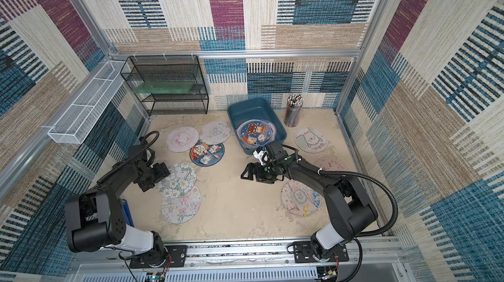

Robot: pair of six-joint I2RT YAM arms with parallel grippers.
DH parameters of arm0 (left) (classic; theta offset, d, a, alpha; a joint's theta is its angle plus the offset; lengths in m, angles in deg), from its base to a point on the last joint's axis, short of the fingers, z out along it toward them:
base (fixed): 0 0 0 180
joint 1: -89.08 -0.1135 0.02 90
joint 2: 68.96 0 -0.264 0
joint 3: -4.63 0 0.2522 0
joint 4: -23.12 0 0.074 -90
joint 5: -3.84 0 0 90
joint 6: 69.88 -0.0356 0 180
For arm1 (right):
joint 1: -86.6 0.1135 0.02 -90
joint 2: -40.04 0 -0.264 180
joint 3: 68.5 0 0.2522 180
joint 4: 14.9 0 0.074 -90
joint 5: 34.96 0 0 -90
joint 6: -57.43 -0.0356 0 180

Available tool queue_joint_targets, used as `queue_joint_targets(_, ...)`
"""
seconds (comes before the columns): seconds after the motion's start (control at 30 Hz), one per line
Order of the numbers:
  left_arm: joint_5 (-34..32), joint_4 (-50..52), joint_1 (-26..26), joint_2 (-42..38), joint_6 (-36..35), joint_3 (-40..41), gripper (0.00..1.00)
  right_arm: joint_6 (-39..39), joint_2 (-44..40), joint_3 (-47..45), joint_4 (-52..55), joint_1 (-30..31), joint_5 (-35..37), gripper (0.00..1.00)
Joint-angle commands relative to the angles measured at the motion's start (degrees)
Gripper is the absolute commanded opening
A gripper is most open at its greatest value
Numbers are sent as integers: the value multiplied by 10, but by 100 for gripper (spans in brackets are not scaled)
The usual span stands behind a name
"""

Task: Put the coasters into the storage box
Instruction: Move the coaster to the center of the board.

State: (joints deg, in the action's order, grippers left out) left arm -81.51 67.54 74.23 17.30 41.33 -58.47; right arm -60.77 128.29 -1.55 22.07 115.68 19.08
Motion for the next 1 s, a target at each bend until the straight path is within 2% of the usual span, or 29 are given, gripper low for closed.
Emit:
queue_joint_targets(0.0,-9,-18,-2,22,-32,-8,86,7,-6,-2,-16,-5,-6,95)
queue_joint_targets(0.23,36,-35,1,61,-49,-11,85,3,-19,-12,-23,-15,-7,95)
queue_joint_targets(0.47,64,-19,29,81,-58,-18,84,4,-30,-26,-23,-32,-9,95)
queue_joint_targets(0.77,90,10,97,107,-75,-29,84,11,-24,-21,-20,-46,-13,95)
queue_joint_targets(0.97,73,43,143,113,-96,-53,87,13,-16,-19,-23,-48,-16,95)
